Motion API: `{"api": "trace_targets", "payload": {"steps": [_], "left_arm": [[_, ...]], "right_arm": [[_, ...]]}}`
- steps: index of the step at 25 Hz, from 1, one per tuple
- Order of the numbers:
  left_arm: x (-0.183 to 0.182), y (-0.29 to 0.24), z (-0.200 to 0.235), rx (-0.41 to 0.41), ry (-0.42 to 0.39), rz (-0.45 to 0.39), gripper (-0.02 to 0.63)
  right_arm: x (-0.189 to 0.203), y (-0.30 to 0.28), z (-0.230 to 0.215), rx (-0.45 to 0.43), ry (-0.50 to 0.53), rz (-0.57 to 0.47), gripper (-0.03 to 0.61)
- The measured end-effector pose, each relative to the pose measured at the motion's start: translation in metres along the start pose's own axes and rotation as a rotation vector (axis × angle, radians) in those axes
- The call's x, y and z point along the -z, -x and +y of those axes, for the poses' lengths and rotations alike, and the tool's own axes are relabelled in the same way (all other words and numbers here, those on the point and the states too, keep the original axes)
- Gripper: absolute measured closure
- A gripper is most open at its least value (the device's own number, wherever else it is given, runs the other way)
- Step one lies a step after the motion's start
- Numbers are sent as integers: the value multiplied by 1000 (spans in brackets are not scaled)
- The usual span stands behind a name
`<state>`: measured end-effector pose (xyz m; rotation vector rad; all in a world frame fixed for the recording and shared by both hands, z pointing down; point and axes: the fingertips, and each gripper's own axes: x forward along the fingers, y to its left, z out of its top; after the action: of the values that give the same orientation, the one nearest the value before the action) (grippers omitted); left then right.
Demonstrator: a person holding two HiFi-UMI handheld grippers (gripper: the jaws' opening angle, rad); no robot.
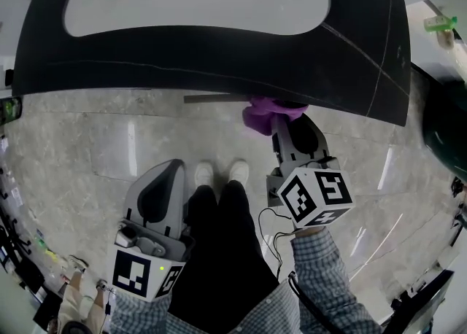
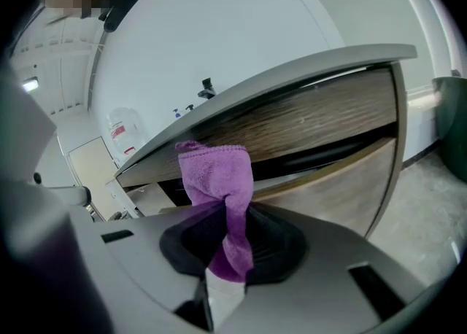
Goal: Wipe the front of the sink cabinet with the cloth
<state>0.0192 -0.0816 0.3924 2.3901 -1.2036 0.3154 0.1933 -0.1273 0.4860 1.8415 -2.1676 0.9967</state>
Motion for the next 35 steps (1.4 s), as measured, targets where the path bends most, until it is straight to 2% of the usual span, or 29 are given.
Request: {"api": "trace_targets", "payload": {"steps": [7, 12, 20, 25, 28, 31, 35], "left_arm": [[6, -13, -15, 35, -13, 19, 603], [8, -24, -24, 54, -17, 25, 603], [17, -36, -36, 95, -45, 56, 603], [24, -42, -45, 115, -53, 68, 603], [26, -43, -47, 122, -59, 71, 603], [28, -41, -44, 117, -57, 70, 603], [28, -35, -33, 90, -51, 66, 603]], "right_arm": [[-8, 16, -40, 69, -1, -36, 503], [-15, 30, -74, 128, 43, -69, 503], [-19, 49, -136, 250, -22, -142, 503], [-16, 55, -167, 316, 88, -126, 503], [-14, 58, -186, 356, 120, -125, 503], [-14, 54, -189, 366, 170, -131, 503], [-7, 49, -180, 365, 179, -130, 503]]}}
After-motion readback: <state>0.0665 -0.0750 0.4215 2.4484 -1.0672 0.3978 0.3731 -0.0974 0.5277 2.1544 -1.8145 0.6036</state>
